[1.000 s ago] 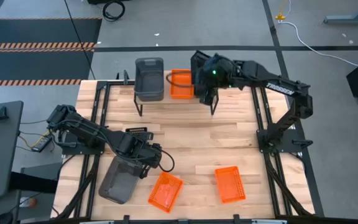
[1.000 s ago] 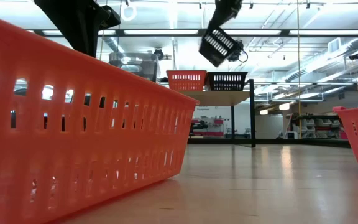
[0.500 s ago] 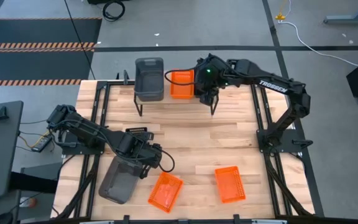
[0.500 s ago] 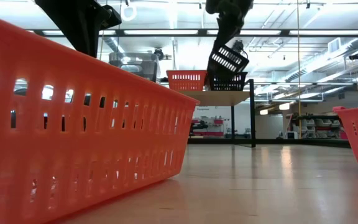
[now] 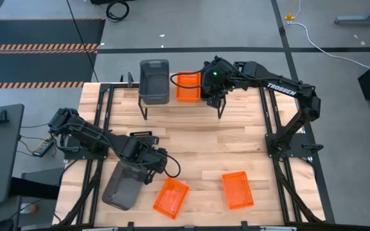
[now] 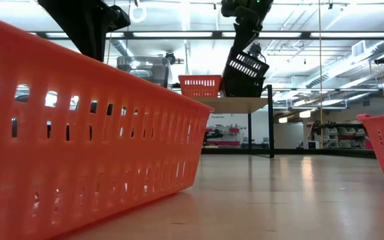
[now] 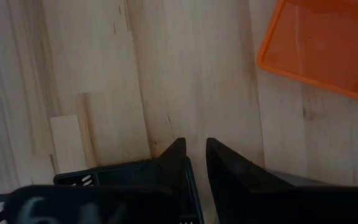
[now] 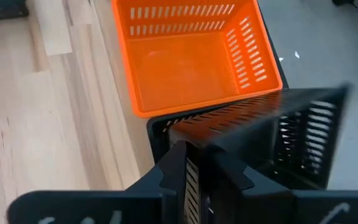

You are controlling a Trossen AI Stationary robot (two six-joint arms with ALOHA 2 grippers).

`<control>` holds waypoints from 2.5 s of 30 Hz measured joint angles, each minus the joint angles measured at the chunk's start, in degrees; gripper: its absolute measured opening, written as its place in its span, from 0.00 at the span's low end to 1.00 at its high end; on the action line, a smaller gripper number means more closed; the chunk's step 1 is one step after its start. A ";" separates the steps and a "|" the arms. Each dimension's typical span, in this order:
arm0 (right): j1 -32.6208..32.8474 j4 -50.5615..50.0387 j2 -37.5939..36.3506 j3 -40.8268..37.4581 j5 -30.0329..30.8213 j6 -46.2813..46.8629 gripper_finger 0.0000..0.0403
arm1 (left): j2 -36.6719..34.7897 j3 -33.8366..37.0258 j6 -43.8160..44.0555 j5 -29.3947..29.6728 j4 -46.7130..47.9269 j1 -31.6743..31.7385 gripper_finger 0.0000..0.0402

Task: Stack baskets on shelf by color
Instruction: Stack the right black basket on top of the black basket on the shelf, then stack the left orange basket on the top of the orange basket on the shelf

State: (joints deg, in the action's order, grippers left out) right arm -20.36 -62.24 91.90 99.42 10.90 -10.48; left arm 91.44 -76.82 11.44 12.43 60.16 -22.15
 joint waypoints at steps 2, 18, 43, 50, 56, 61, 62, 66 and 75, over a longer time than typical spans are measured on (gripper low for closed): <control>0.02 0.00 -0.01 -0.01 -0.06 0.00 0.17 | 0.00 0.00 -0.01 0.00 0.00 0.00 0.18; 0.02 -1.46 -0.07 -1.51 -0.21 -0.22 0.36 | 0.00 0.00 0.34 0.00 0.02 0.00 0.18; 6.26 -16.00 -3.55 -1.84 -12.41 8.80 0.38 | 0.20 3.96 6.34 -3.43 5.25 -0.64 0.24; 11.16 -17.09 -4.02 -7.33 -13.42 11.86 0.38 | 0.28 13.67 7.68 -8.14 -4.23 -0.63 0.34; 14.71 -17.68 -4.38 -11.91 -13.42 15.67 0.38 | 0.31 13.90 8.37 -8.18 -3.85 -0.91 0.41; 17.89 -16.81 -6.38 -16.09 -13.40 19.63 0.38 | 0.31 10.86 8.87 -8.03 -3.20 -2.08 0.43; 18.64 -16.74 -6.91 -17.06 -13.42 20.81 0.38 | 0.31 10.32 8.98 -8.02 -3.58 -2.58 0.43; 22.21 -16.33 -9.49 -21.06 -13.53 25.32 0.38 | 0.31 8.86 7.31 -8.04 -10.57 -5.41 0.43; 29.74 -8.85 -16.89 -31.91 -12.77 38.20 0.38 | 0.52 8.35 6.33 -7.68 -22.92 -14.72 0.43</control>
State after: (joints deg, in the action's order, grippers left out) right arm 9.38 -71.08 75.01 67.51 -1.87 27.72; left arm 91.96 -68.47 17.77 4.74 37.24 -36.87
